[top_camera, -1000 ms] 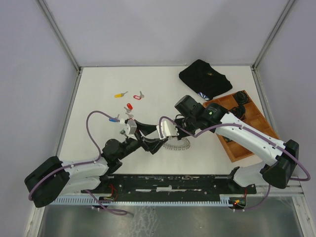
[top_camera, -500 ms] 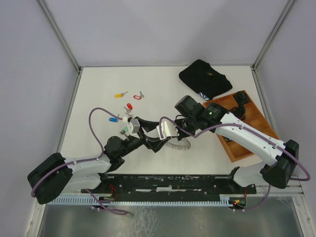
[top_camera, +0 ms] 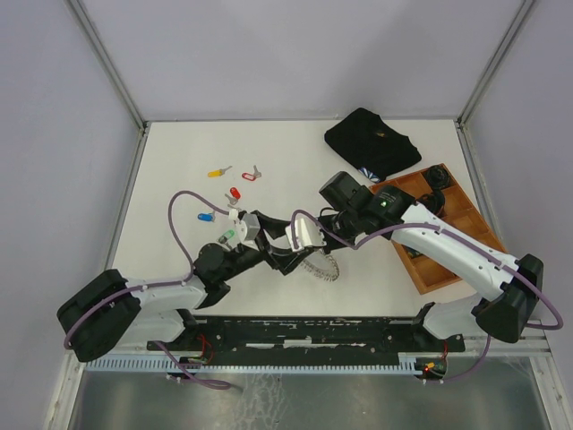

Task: Remove the keys from the keyring

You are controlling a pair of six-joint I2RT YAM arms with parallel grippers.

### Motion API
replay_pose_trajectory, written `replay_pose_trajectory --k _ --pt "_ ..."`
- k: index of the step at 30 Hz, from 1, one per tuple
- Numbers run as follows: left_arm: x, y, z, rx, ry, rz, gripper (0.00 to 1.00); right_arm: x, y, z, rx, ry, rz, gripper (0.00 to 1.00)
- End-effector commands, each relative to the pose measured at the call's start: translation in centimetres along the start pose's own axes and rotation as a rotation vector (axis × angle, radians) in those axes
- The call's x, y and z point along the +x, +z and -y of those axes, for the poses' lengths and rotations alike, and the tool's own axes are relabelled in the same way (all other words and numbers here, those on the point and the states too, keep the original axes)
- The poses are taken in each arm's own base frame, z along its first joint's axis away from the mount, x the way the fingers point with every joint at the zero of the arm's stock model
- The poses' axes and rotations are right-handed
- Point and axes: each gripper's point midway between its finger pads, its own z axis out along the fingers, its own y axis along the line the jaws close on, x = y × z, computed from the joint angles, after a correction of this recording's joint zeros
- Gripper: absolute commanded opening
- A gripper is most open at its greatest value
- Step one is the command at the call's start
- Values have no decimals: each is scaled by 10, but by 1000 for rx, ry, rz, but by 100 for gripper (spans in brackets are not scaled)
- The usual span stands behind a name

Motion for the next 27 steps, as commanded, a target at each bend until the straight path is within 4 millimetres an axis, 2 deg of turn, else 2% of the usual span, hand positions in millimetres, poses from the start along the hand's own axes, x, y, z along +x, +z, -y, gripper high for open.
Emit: replay_pose_trajectory --k 1,5,7,14,27 --pt "-24 15 8 65 110 67 82 -15 -17 6 42 -17 67 0" --pt "-11 20 2 61 126 13 64 -15 -18 5 39 -15 75 0" --pt "-5 23 2 70 128 -10 59 -15 -17 5 38 -15 75 0" --pt "10 28 0 85 123 -55 56 -15 -18 5 39 -14 74 0" --pt "17 32 5 123 101 -82 52 -14 -17 5 38 -9 73 0"
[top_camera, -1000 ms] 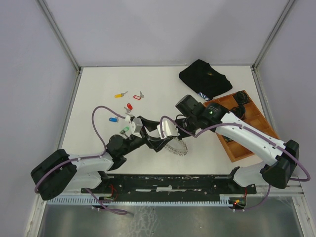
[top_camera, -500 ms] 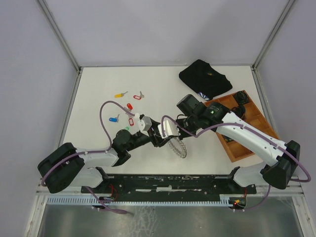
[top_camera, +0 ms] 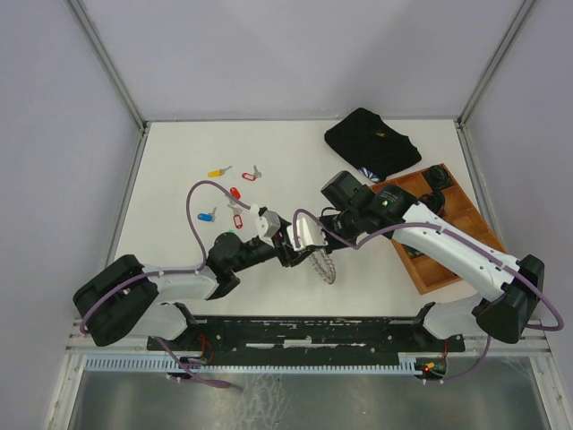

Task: Remove the keys from the keyring

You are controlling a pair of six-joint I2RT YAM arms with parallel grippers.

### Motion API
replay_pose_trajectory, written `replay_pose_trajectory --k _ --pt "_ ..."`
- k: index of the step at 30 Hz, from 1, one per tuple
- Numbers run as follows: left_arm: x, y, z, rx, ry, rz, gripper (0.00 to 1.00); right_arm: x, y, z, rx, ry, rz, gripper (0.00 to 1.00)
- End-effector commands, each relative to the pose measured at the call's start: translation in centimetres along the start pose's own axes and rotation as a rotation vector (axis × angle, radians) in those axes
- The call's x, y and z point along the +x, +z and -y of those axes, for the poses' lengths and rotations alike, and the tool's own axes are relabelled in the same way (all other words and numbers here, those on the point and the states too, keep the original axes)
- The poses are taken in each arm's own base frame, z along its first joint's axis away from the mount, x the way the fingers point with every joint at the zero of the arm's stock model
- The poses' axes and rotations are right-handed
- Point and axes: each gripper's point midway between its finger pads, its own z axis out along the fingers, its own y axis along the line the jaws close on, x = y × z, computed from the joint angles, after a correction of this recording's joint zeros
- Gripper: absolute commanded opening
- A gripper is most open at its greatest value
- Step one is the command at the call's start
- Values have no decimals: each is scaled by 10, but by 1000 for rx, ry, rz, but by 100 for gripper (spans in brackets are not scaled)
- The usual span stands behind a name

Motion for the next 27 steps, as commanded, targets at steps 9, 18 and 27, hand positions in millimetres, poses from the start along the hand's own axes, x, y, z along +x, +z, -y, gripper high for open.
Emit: replay_pose_trajectory --k 9,18,27 --pt "-8 15 1 42 43 0 38 -15 -14 7 46 -18 64 0" --pt "-10 13 -5 4 56 10 3 -15 -12 7 40 -10 66 1" --pt "-22 2 -9 -47 65 65 3 -12 -13 9 37 38 84 20"
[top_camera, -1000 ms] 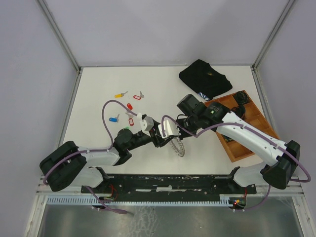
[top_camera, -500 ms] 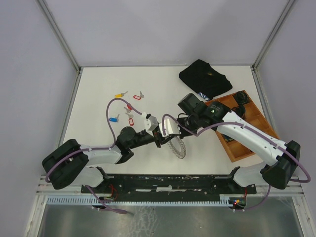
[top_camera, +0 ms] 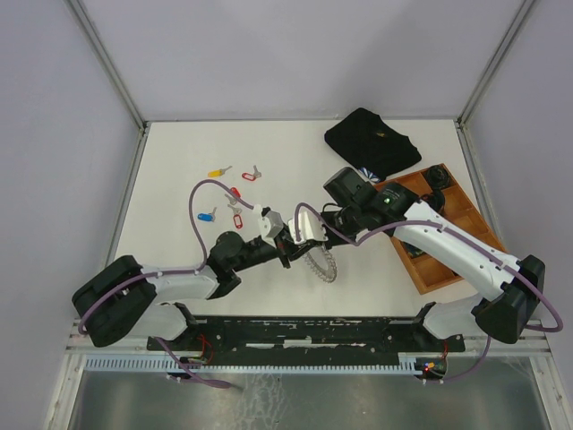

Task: Remove the keys from the keyring

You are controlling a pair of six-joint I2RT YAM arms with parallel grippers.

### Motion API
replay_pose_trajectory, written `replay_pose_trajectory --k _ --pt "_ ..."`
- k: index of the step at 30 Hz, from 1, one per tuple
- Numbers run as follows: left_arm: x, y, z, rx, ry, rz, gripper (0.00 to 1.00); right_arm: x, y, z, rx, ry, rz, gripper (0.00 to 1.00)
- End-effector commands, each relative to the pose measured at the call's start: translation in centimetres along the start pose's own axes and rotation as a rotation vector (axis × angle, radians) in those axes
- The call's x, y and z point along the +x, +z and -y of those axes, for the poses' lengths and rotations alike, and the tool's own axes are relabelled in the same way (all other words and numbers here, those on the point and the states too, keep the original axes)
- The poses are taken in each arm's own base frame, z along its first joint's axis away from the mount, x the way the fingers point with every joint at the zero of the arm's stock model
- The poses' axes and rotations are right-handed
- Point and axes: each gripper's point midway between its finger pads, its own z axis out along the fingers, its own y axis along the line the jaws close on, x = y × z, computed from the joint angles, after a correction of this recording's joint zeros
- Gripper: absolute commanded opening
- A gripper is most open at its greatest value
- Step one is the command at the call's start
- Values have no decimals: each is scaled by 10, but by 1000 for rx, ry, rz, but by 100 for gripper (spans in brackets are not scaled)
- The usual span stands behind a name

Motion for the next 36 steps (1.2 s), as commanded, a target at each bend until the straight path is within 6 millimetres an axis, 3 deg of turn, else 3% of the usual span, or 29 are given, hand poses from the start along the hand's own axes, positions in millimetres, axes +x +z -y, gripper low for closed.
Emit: replay_pose_trajectory --k 1,13,30,33,36 --pt "-25 -5 -13 -76 64 92 3 -13 -12 3 16 10 73 22" --pt "-39 -16 -8 -71 43 157 3 -13 -17 4 -10 78 138 29" --pt "-50 -20 2 -25 23 196 3 -14 -1 5 -75 157 179 30" --pt "-49 -20 2 -26 24 194 3 -16 -2 4 -80 155 188 22" --pt "-47 -20 3 -18 24 187 3 -16 -4 4 -82 148 190 4"
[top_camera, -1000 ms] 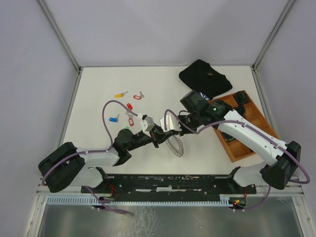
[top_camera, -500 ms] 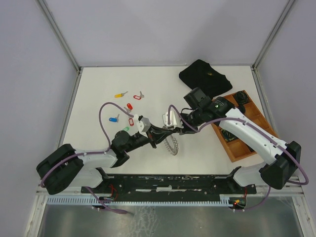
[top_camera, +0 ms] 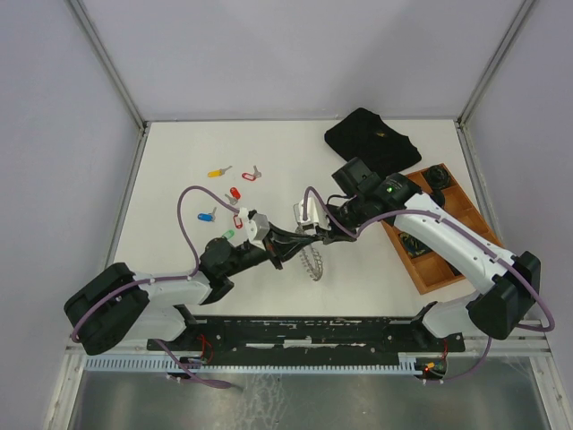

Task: Remove the keys from the keyring

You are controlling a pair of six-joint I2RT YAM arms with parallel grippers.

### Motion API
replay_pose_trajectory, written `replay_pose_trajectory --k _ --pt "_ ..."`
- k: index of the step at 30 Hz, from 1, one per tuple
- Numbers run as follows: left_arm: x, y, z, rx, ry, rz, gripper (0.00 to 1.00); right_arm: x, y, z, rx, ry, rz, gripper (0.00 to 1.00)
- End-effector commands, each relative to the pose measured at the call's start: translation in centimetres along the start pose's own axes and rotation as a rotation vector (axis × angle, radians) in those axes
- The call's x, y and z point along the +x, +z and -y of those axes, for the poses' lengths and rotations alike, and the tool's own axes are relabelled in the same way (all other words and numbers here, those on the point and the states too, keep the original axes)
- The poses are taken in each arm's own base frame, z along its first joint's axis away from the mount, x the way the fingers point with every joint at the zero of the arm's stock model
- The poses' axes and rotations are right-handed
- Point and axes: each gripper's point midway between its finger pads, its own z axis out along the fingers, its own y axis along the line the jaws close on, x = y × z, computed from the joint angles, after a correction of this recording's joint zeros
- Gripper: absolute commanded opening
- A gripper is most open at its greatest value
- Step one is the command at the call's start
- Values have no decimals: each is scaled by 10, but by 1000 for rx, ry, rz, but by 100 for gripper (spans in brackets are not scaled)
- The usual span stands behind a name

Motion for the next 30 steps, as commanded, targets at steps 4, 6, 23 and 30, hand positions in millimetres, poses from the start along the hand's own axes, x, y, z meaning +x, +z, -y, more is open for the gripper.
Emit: replay_pose_trajectory --k 4,6,23,30 --pt "-31 4 11 57 24 101 3 -16 -9 0 -8 -18 53 0" --pt "-28 5 11 63 25 85 3 -15 -11 0 -4 -25 43 0" --pt "-5 20 7 91 93 -155 48 -10 -12 -6 -55 -31 6 0" --pt "1 24 9 118 73 -188 48 -11 -12 -8 -63 -34 13 0"
